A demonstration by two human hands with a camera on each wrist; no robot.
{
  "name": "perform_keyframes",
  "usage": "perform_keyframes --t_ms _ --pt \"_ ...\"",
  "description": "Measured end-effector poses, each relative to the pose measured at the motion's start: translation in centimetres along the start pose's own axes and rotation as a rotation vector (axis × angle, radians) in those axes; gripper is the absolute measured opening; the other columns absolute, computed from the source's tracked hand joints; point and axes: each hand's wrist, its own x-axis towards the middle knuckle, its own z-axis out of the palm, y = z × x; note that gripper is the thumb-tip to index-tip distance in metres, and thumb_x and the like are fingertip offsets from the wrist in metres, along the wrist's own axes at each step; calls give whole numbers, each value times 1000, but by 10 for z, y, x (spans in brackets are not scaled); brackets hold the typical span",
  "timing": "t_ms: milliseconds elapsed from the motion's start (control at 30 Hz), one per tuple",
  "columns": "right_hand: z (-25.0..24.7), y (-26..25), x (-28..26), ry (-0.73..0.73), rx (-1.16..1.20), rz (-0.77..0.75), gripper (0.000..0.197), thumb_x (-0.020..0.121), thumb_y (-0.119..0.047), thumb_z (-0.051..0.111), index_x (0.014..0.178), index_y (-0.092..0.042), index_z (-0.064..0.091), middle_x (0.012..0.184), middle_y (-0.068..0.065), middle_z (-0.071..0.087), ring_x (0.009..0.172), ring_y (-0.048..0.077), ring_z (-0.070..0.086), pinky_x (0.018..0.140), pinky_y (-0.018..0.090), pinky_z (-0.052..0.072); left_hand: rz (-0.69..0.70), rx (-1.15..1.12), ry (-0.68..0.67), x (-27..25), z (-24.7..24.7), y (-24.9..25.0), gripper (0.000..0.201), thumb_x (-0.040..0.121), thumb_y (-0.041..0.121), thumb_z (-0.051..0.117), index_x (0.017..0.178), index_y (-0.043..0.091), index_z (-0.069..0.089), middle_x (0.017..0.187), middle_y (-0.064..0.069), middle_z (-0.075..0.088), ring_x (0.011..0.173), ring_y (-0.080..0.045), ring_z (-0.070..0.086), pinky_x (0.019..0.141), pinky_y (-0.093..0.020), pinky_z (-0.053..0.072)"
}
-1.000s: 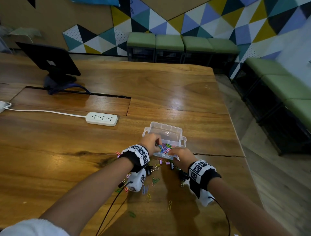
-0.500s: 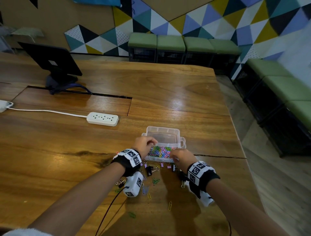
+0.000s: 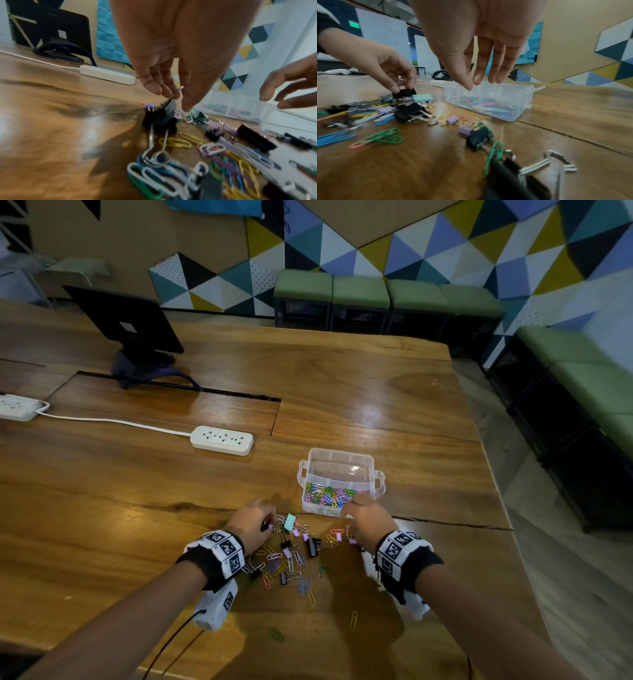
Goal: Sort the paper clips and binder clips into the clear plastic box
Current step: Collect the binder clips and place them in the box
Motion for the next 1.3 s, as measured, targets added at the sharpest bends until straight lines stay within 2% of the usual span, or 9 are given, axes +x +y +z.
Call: perform_keyframes --t_ms 133,200,300,467,667,800,900,1100,1300 --pt "19 -14 -14 -18 54 -71 27 83 -3 53 105 -14 64 112 7 58 109 25 50 91 39 47 54 30 47 -14 8 -7 29 86 16 64 113 21 57 124 0 47 115 -16 49 99 -25 42" --pt "26 -26 -18 -54 63 -83 28 87 -5 51 108 -15 64 115 7 58 112 25 49 95 35 45 77 58 80 -19 11 -8 32 86 18 63 117 22 56 125 0 45 120 -18 45 104 -28 39" --pt "32 -44 -20 -132 23 -107 33 92 -13 47 122 -21 56 124 8 52 118 26 45 101 34 40 140 136 122 -28 16 -7 34 87 24 61 120 23 54 125 1 45 119 -18 41 103 -30 39" --pt "35 -58 -23 -175 -97 -119 38 97 -15 39 134 -11 45 136 11 44 127 27 35 108 36 28 236 300 83 -45 29 -4 35 91 28 52 124 15 53 127 -3 44 117 -20 40 97 -31 40" --pt "38 -44 -24 -84 9 16 38 89 -11 48 127 -13 50 130 10 44 124 27 38 104 35 37 156 277 42 -54 32 -19 49 89 38 54 134 21 44 136 -1 37 124 -19 36 105 -32 38" --pt "44 -46 -25 -27 70 -26 29 86 -11 51 114 -17 59 121 5 50 117 22 44 101 32 42 136 229 42 -59 33 -29 58 88 44 55 140 26 37 140 1 33 128 -17 33 108 -31 34" --pt "51 -59 -27 -104 116 -80 17 87 -22 54 100 -20 66 113 -1 56 111 16 47 101 34 43 142 200 40 -64 34 -31 65 84 49 57 141 26 34 142 1 32 130 -18 31 109 -33 32" --pt "65 -87 -28 -174 126 -94 36 84 -35 62 119 -26 57 125 -2 49 117 16 41 99 32 38 144 110 27 -68 38 -22 73 81 49 62 142 24 32 138 1 33 126 -15 37 108 -27 36" --pt "72 -91 -30 -150 124 -67 31 85 -32 61 115 -24 57 121 -2 47 111 14 44 98 28 37 69 59 -15 -60 39 -18 72 86 35 64 146 17 28 138 -1 33 123 -16 45 105 -25 40"
